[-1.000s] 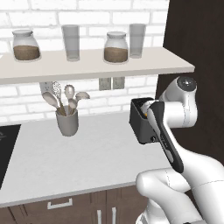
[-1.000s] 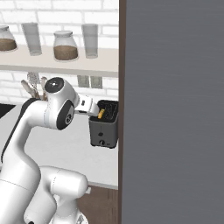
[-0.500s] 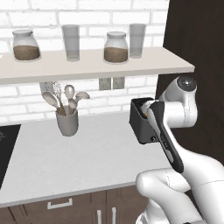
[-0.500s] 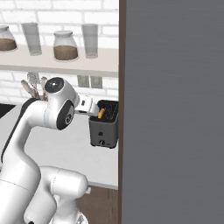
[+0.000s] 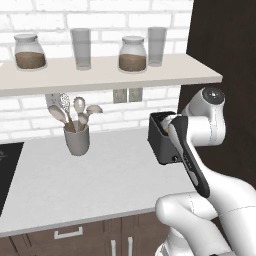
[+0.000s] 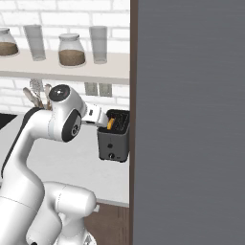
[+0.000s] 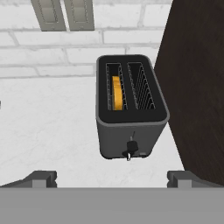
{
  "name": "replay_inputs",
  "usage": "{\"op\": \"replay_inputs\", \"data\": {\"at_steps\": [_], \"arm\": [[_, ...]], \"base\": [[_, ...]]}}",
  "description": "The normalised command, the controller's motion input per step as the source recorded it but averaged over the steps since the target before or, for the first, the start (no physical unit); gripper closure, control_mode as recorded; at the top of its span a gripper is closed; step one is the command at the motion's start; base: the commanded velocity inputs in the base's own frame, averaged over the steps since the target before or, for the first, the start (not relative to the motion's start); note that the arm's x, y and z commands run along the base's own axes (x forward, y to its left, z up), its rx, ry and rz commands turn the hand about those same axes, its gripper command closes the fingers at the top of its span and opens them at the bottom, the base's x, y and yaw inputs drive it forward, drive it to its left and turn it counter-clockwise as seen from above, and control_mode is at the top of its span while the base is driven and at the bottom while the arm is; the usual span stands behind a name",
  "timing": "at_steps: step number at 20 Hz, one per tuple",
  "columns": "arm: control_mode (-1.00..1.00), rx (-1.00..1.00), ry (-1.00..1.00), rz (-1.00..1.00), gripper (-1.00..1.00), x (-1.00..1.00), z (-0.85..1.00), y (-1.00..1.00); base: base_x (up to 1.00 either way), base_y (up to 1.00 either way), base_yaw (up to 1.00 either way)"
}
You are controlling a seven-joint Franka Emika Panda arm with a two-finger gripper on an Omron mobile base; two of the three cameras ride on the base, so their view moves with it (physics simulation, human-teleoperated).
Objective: Start the toaster. Once the lever pops up, take the bread to the plate on the dining counter.
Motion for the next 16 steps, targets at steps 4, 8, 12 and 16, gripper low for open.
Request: {"op": "replay_inputs", "data": {"at_steps": [4, 8, 12, 16], "arm": [[-1.0, 0.0, 0.0, 0.0, -1.0, 0.0, 0.0, 0.0], [-1.0, 0.0, 0.0, 0.0, -1.0, 0.0, 0.0, 0.0], [-1.0, 0.0, 0.0, 0.0, -1.0, 0.0, 0.0, 0.0], [-1.0, 0.0, 0.0, 0.0, -1.0, 0.0, 0.0, 0.0]], "base": [[0.0, 0.0, 0.0], [0.0, 0.0, 0.0], [0.0, 0.0, 0.0], [0.0, 0.0, 0.0]]}}
